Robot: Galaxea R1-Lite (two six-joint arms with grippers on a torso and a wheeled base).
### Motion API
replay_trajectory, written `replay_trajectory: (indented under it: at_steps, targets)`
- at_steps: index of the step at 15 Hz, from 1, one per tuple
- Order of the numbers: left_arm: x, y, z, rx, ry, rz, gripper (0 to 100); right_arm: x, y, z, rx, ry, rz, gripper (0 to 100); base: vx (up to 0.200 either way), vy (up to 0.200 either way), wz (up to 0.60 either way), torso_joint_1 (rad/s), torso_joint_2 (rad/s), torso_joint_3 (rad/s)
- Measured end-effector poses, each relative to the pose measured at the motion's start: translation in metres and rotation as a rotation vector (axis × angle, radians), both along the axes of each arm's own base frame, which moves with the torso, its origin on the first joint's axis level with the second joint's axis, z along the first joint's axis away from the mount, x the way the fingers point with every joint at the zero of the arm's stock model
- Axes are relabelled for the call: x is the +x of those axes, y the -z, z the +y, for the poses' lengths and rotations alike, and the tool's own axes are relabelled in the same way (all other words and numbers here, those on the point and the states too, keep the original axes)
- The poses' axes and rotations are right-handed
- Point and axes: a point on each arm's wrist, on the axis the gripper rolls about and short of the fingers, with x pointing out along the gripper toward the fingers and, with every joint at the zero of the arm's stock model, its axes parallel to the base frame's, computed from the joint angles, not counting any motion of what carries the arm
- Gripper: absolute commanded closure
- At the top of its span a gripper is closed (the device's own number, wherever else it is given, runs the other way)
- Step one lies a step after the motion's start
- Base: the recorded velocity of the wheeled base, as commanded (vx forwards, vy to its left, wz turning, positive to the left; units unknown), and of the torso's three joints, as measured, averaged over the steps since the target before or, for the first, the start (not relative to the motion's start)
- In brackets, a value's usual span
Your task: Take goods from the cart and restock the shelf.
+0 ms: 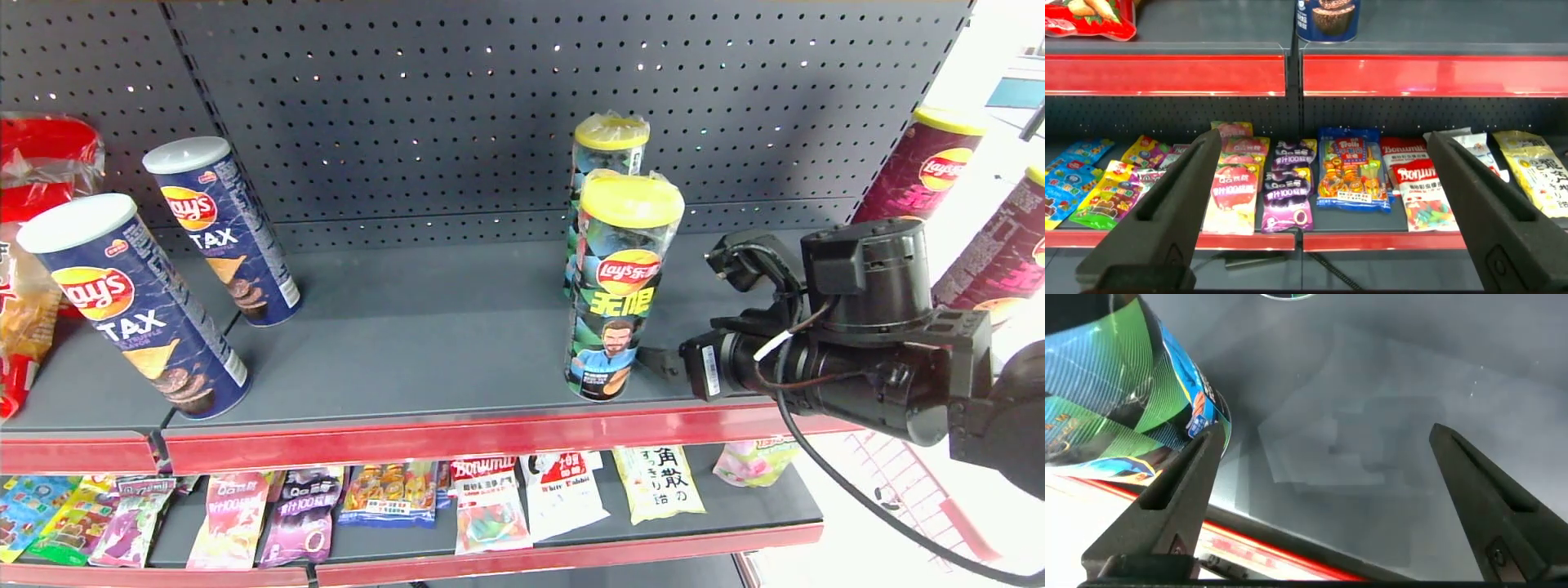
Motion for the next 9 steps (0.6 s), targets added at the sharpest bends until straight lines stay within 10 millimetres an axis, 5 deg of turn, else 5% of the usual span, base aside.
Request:
replay_trajectory:
  at_steps: [9]
  targets:
    - [0.0,0.0,0.0,0.0,0.0,0.0,0,-0.0011,-0.0028,-0.007,0.006,0.017,-0.006,0,0.0,0.0,0.0,0.0,0.0,0.0]
